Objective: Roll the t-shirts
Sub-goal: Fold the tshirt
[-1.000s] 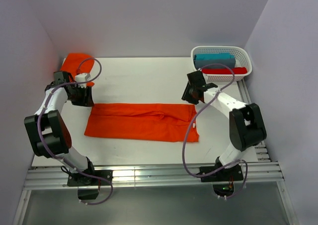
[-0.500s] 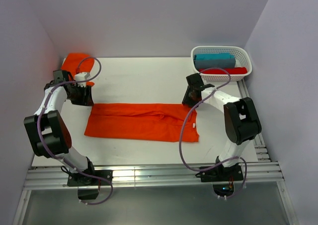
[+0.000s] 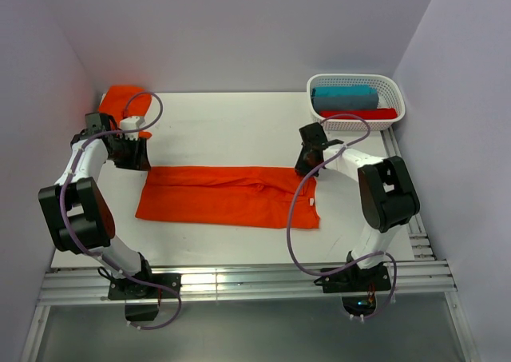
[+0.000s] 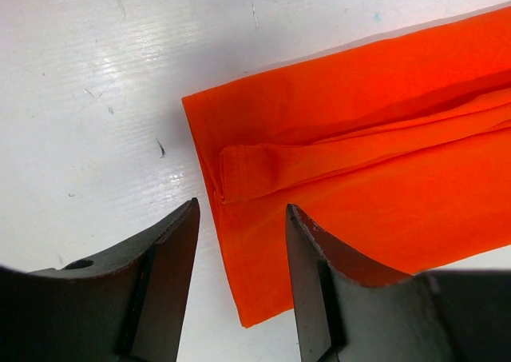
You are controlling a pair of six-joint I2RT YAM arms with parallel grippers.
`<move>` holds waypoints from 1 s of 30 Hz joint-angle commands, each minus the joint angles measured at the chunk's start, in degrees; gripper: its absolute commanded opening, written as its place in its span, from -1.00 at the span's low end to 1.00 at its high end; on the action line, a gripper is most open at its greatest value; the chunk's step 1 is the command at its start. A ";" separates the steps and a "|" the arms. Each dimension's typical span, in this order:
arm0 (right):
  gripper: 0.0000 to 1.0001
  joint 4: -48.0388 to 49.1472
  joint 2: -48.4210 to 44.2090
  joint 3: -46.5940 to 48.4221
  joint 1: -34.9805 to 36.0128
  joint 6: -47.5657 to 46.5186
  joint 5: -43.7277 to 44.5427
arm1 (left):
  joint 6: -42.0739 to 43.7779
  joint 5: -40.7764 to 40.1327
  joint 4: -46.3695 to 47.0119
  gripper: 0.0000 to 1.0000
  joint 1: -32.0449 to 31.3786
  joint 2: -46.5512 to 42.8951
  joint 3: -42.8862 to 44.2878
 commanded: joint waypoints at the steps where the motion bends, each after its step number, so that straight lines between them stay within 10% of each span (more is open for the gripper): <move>1: -0.74 1.72 -1.55 -0.83 -0.33 0.62 -0.34 | 0.71 1.21 0.15 0.04 0.20 0.15 1.41; 5: -0.99 2.34 -4.70 -1.71 -0.25 1.15 -0.96 | 0.71 0.95 0.32 0.04 0.20 0.15 1.41; 30: -1.00 0.67 -31.16 -23.06 12.85 10.90 5.01 | 1.41 -0.81 2.43 0.04 0.11 1.99 -2.02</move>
